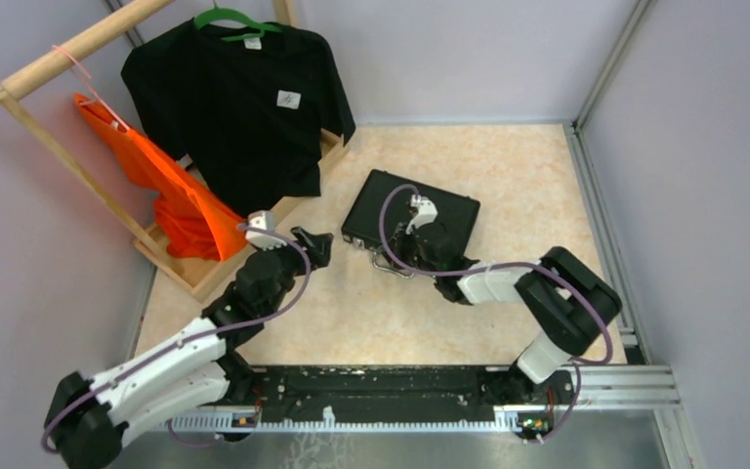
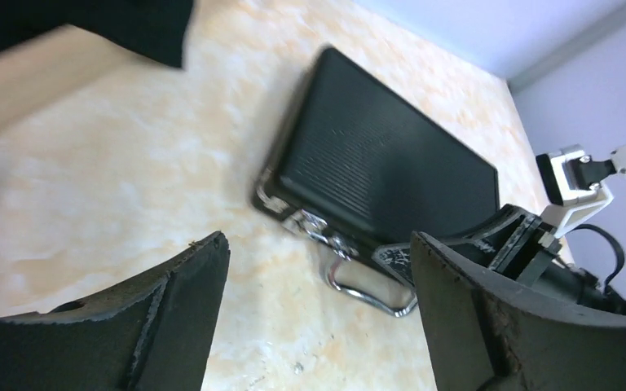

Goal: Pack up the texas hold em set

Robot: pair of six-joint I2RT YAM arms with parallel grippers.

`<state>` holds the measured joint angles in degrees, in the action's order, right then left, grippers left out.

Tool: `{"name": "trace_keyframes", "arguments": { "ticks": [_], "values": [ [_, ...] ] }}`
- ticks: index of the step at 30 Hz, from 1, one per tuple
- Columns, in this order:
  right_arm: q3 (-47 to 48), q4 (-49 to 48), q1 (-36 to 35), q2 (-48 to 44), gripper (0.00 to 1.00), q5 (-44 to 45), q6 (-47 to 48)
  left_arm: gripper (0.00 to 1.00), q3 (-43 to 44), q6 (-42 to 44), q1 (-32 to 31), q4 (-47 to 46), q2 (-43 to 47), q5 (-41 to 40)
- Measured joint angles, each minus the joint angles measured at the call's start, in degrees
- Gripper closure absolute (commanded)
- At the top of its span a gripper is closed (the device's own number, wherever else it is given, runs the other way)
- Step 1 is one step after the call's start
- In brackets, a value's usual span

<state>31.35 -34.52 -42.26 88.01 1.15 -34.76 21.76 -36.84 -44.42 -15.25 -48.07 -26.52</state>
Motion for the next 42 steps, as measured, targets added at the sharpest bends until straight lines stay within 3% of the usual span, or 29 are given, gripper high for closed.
{"name": "trace_keyframes", "arguments": {
  "ticks": [6,12,23,39,42],
  "values": [
    [14.14,-2.54,-1.05,11.41,1.00,-3.23,-0.22,0.13,5.11,-0.22,0.04,14.47,8.17,-11.52],
    [21.24,-2.58,-2.25,15.32,1.00,-4.07,0.26,0.13,2.36,-0.85,0.04,19.28,12.79,-16.41],
    [20.44,-2.32,-5.66,22.40,1.00,-0.11,0.42,0.14,1.62,-0.85,0.04,20.79,11.06,-17.38],
    [20.46,0.98,-7.98,24.50,1.00,7.98,4.98,0.13,0.94,-0.57,0.04,20.09,10.05,-17.03],
    [19.65,1.05,-8.00,23.54,1.00,7.21,6.10,0.09,0.50,-0.02,0.04,19.67,10.10,-16.94]
  ]
}}
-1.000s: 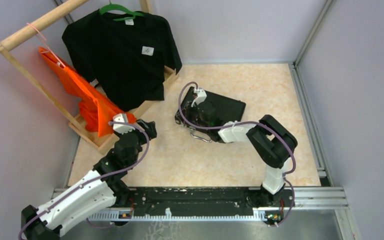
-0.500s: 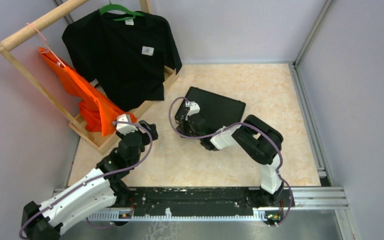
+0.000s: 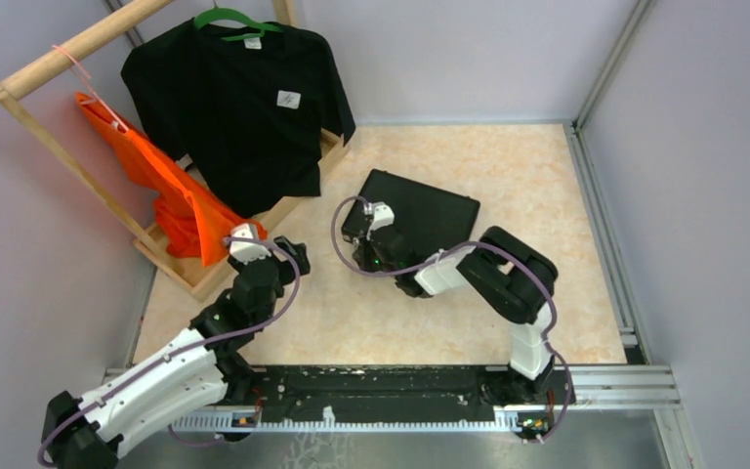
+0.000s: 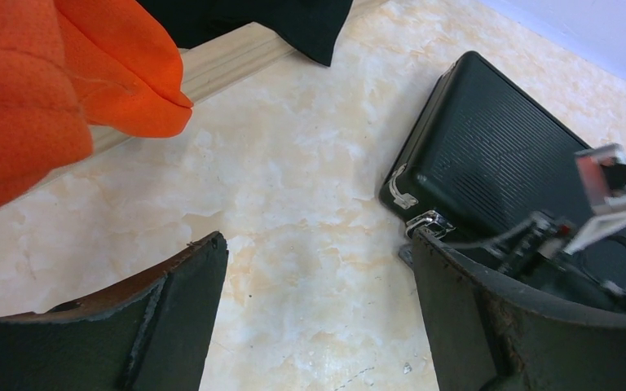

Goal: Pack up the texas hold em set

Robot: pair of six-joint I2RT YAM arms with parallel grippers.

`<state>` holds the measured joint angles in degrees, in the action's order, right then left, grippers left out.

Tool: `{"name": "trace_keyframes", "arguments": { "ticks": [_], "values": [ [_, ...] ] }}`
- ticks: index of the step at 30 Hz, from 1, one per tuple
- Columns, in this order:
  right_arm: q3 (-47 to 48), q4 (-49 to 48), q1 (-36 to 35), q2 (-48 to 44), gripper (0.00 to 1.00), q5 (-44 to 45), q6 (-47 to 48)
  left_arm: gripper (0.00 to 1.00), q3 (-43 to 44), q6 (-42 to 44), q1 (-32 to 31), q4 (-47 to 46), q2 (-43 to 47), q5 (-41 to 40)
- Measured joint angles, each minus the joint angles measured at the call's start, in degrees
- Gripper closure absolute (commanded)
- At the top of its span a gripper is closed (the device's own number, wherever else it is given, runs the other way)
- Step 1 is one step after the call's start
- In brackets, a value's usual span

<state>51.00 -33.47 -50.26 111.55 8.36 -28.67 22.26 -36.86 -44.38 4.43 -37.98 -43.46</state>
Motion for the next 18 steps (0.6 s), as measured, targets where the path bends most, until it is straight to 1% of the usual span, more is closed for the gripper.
{"name": "trace_keyframes", "arguments": {
  "ticks": [2,3,4,7,8,9,10,12,15,18],
  "values": [
    [-3.13,-0.07,0.00,-3.41,1.00,-1.33,0.17,0.04,-0.24,0.66,0.00,-0.52,-0.42,0.17],
    [-5.57,0.17,-0.02,-6.67,0.97,-2.12,0.20,0.02,-0.22,0.85,0.00,-0.76,-1.29,0.35],
    [-7.23,0.50,-0.04,-9.51,0.90,-2.45,0.26,0.01,-0.13,1.14,0.00,-1.03,-2.43,0.68],
    [-10.88,2.91,-0.22,-22.21,0.58,-1.92,1.36,0.01,1.79,1.44,0.00,-0.52,-8.04,2.36],
    [-11.19,3.67,-0.20,-26.12,0.50,-1.46,1.66,0.01,2.97,1.36,0.02,0.17,-10.34,3.21],
    [-11.17,4.50,0.07,-30.18,0.46,-0.61,2.34,0.01,4.13,1.20,0.02,0.83,-12.04,4.17],
    [-11.17,5.07,0.55,-33.27,0.44,-0.04,2.80,0.01,5.20,0.79,0.02,1.40,-13.20,5.35],
    [-11.21,7.54,2.71,-38.51,0.43,1.18,3.63,0.01,6.93,0.59,0.15,1.84,-14.01,8.02],
    [-13.27,11.39,10.08,-43.01,0.43,2.60,3.39,0.01,9.94,0.63,0.31,1.75,-14.69,13.22],
    [-18.93,15.91,16.81,-47.06,0.43,4.55,2.97,0.01,14.84,0.26,0.39,2.34,-18.51,17.09]
  ]
}}
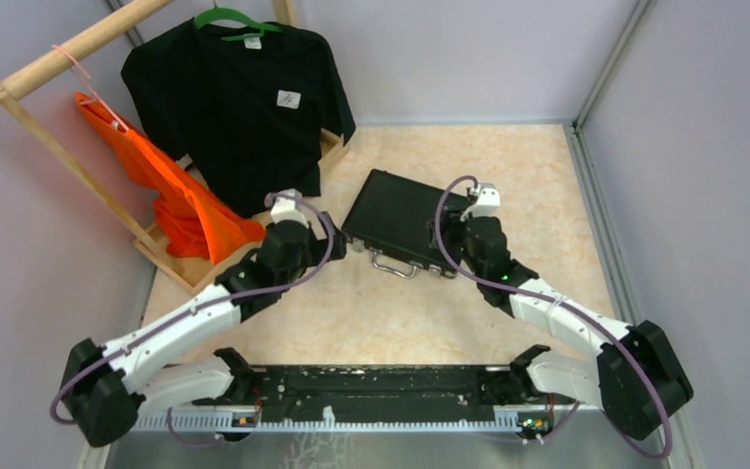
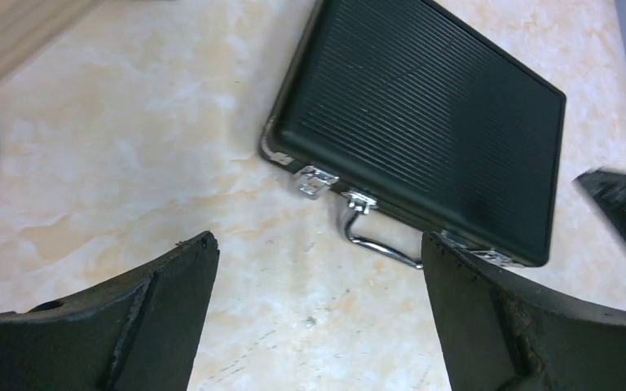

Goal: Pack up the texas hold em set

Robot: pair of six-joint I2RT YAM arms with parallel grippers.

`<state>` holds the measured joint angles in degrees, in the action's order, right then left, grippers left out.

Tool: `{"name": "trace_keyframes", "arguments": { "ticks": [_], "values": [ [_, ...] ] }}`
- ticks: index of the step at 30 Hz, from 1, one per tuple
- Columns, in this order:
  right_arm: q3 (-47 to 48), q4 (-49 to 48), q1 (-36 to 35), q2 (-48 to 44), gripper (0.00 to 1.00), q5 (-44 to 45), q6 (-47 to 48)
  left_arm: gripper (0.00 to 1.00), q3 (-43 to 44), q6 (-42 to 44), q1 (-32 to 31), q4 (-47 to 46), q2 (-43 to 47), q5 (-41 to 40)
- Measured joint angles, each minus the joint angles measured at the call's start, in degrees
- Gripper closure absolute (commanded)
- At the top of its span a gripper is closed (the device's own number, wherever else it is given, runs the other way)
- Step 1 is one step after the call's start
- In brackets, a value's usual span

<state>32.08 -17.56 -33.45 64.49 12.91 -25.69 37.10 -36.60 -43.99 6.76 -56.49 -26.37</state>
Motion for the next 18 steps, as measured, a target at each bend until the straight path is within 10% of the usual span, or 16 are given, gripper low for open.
{"name": "trace_keyframes", "arguments": {
  "ticks": [18],
  "values": [
    [-6.58,12.81,2.51,-10.16,0.44,9.14,4.72,0.01,9.18,-6.49,0.00,11.37,-1.66,2.56]
  ]
}}
